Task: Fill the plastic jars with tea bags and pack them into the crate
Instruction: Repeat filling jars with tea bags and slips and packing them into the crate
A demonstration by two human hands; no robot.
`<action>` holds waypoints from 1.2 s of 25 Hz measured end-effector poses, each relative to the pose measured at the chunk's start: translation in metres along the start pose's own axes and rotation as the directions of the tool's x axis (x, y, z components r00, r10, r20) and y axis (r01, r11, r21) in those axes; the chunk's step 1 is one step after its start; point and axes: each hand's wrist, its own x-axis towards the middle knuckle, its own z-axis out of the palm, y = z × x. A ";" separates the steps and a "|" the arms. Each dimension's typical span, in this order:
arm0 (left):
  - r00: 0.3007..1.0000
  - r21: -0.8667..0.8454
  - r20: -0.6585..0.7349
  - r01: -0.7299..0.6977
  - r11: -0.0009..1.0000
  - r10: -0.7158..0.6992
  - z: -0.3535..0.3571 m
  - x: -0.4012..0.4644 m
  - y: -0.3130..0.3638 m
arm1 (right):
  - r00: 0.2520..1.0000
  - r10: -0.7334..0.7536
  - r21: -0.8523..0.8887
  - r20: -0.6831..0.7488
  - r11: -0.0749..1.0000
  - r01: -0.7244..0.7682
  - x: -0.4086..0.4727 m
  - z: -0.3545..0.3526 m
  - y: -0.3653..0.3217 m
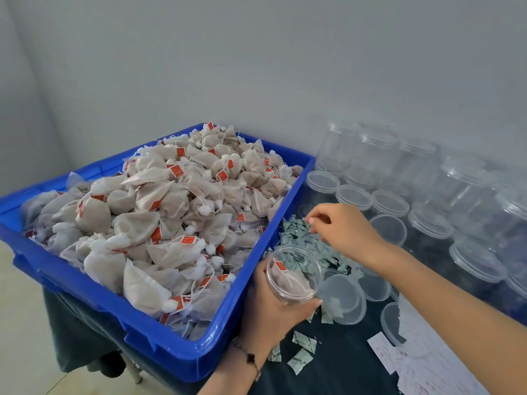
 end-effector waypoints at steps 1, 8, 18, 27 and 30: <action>1.000 -0.005 0.008 -0.012 1.000 0.012 -0.001 -0.005 0.005 | 0.998 0.053 -0.041 0.017 0.998 -0.052 0.002 0.003 0.011; 0.959 0.028 0.275 -0.080 0.996 0.069 0.006 -0.046 0.019 | 0.953 -0.009 -0.273 0.303 0.957 0.095 0.003 0.055 0.055; 0.963 0.060 0.267 -0.031 0.998 0.014 0.003 -0.041 0.017 | 0.985 -0.006 -0.457 0.174 0.886 0.086 0.016 0.091 0.074; 0.970 0.089 0.243 -0.025 0.996 0.003 0.004 -0.041 0.015 | 0.992 0.008 0.416 -0.125 0.908 0.045 -0.056 0.007 0.039; 0.968 0.093 0.253 -0.025 0.995 0.001 0.004 -0.041 0.021 | 0.992 -0.086 0.479 0.089 0.877 0.033 -0.104 -0.007 0.025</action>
